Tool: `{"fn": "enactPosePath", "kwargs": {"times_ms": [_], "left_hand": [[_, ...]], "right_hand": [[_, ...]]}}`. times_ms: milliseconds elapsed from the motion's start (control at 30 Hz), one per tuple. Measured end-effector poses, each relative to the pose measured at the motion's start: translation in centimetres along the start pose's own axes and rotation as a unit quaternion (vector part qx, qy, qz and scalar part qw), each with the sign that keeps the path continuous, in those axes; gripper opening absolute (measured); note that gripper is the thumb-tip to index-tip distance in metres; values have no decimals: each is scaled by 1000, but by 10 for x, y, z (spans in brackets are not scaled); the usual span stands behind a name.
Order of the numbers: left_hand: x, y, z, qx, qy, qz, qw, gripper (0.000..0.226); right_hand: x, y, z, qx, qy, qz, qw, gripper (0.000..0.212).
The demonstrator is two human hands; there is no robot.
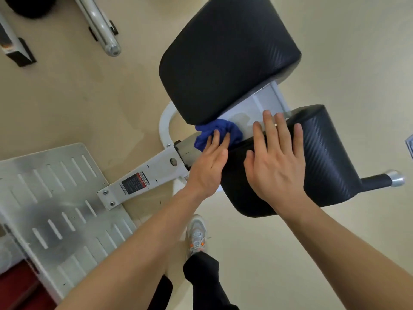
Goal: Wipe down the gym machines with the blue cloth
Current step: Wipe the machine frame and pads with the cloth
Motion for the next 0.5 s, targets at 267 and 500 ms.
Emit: {"fn": "enactPosePath", "kwargs": {"times_ms": [267,500], "left_hand": [[-10,0,-23,100,-40,0,994,60],[-1,-36,-75,202,-48,40,977,53]], "right_hand": [[-6,-6,-54,169,-69,5,983,76],[1,-9,-62,253,-116,18,960,85]]}}
Point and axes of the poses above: each hand's wrist, its own y-axis away from the middle knuckle, its own x-axis out of the palm, z = x × y, the point moved 2 cm from there along -y, towards the middle knuckle, and after that the axes turned 8 degrees about y, right-handed, at the moved point
